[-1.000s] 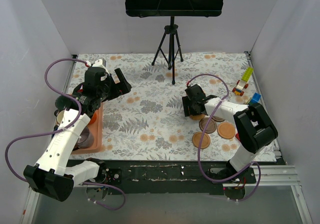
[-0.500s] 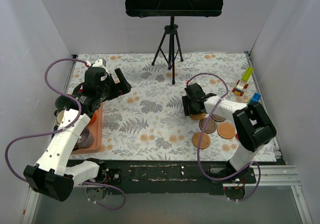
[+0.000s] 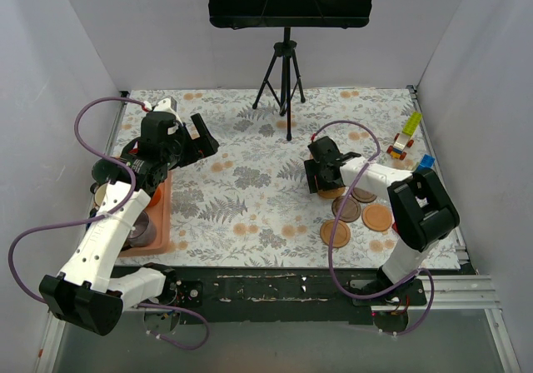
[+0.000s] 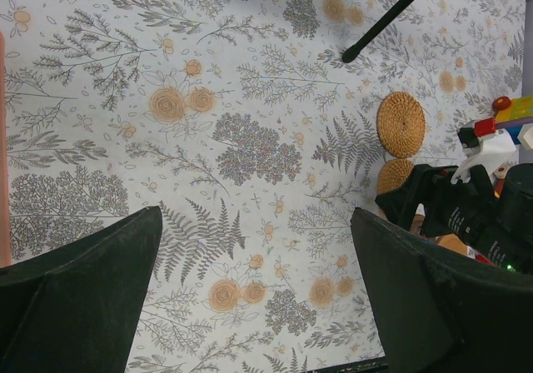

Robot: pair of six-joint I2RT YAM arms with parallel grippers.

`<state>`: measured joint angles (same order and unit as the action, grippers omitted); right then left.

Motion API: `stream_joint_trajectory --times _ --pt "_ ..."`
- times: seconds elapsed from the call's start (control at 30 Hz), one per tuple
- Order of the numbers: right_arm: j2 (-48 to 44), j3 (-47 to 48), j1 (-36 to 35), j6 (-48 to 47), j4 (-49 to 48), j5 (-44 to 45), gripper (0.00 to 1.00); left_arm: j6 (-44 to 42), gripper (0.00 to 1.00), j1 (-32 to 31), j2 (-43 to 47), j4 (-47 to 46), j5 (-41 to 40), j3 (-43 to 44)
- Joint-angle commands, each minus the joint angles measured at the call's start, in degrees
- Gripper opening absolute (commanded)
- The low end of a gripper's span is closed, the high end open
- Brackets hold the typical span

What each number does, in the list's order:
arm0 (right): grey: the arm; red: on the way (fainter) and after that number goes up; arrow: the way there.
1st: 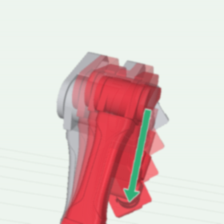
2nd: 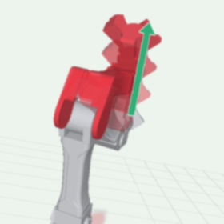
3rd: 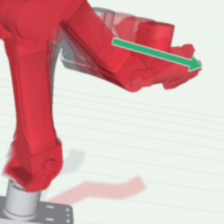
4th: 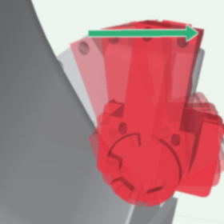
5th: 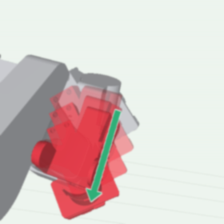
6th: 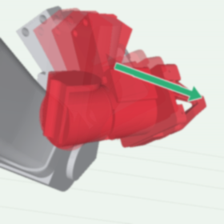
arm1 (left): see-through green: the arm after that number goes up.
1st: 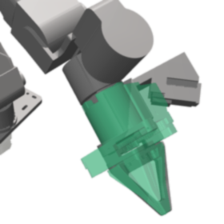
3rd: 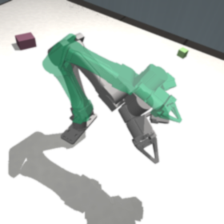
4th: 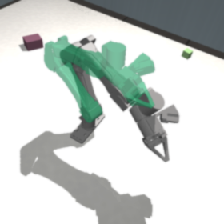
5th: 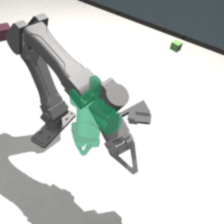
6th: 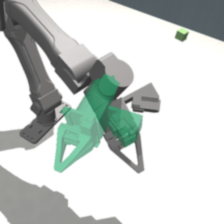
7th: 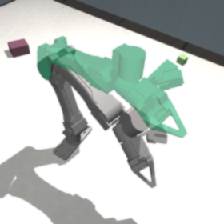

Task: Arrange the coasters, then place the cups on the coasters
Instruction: Move the coaster to the center of the board.

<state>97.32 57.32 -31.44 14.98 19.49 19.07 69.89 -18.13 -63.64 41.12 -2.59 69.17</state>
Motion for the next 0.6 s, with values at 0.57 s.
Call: stream_joint_trajectory --times 0.57 --pt "-10.6 8.3 1.6 -2.2 11.2 -5.6 0.94 -0.3 0.98 -0.2 2.0 0.1 -1.3 0.4"
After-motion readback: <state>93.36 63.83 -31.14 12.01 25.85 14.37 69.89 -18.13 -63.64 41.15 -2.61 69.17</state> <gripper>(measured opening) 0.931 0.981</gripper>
